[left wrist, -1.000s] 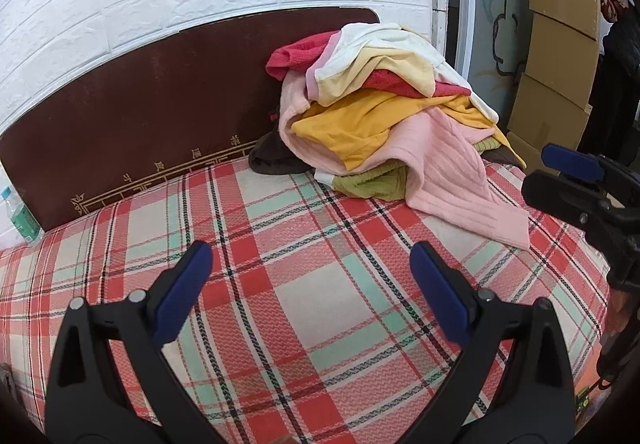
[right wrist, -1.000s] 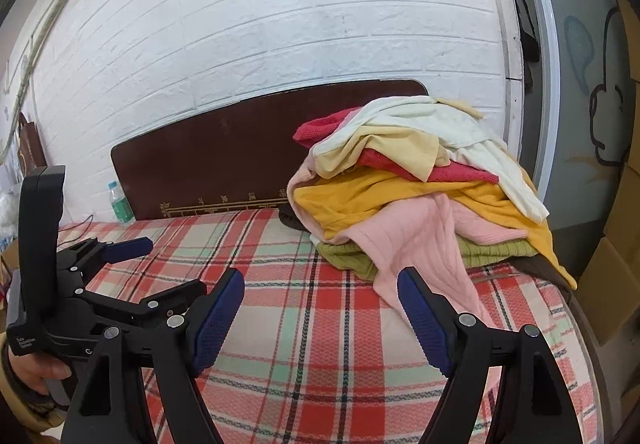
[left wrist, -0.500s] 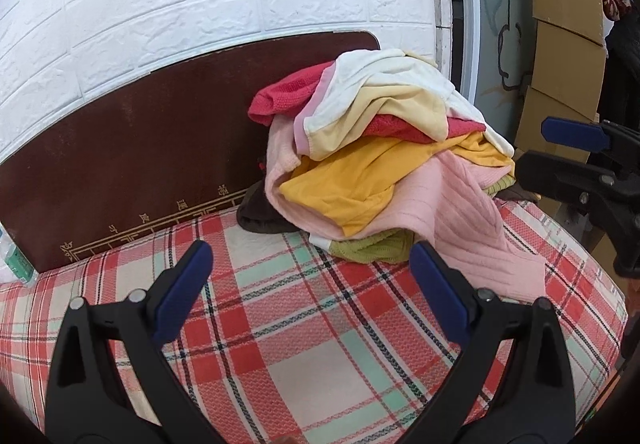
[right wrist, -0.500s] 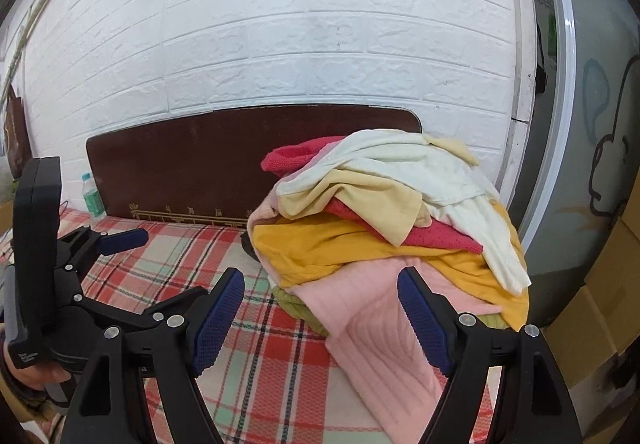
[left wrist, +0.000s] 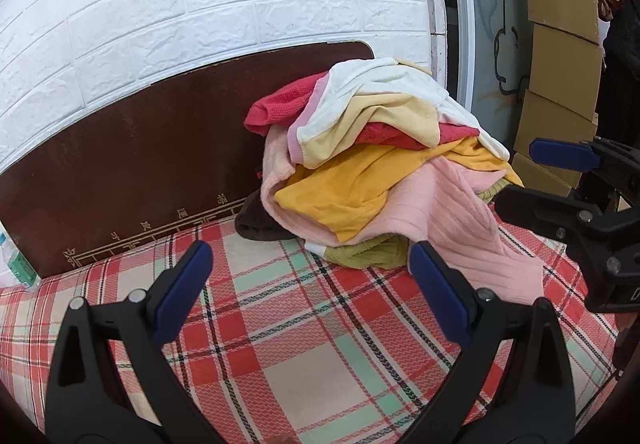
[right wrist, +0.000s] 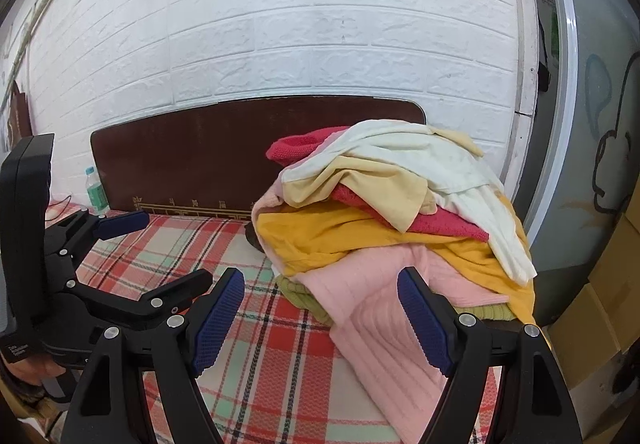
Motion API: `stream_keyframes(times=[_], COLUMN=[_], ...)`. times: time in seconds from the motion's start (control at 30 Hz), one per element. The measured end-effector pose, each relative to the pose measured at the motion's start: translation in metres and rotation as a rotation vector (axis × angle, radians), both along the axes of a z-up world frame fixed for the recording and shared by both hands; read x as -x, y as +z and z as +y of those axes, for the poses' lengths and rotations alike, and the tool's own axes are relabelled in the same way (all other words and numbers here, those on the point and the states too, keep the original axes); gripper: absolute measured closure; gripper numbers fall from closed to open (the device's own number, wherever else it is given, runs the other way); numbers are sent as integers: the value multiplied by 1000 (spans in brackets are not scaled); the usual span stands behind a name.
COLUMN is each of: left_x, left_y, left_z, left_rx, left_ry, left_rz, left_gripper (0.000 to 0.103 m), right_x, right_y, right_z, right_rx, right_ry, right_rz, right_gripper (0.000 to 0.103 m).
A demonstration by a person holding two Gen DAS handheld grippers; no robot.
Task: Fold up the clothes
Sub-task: 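Move both grippers toward the clothes heap on the bed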
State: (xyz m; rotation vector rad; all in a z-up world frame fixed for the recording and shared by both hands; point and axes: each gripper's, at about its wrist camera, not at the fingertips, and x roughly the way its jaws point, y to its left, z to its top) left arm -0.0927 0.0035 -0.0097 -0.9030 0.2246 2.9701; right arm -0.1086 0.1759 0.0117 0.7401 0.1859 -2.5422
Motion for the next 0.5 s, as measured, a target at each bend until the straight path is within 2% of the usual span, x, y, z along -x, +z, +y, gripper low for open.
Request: stream_keyframes(times=[0.3,0.5], left_x=[12,24], left_y=[-11,-23], left_z=[-1,-19], left_rx=[-14,-92], left_ry=[12,28], left_rz=[-52,-92], left_gripper=[4,4], right_x=[35,78], right_y=[5,7], right_z=[-28,-51], right_rx=[-98,-233], right_ry=[38,43], right_rz=[19,62], right_gripper=[22,22])
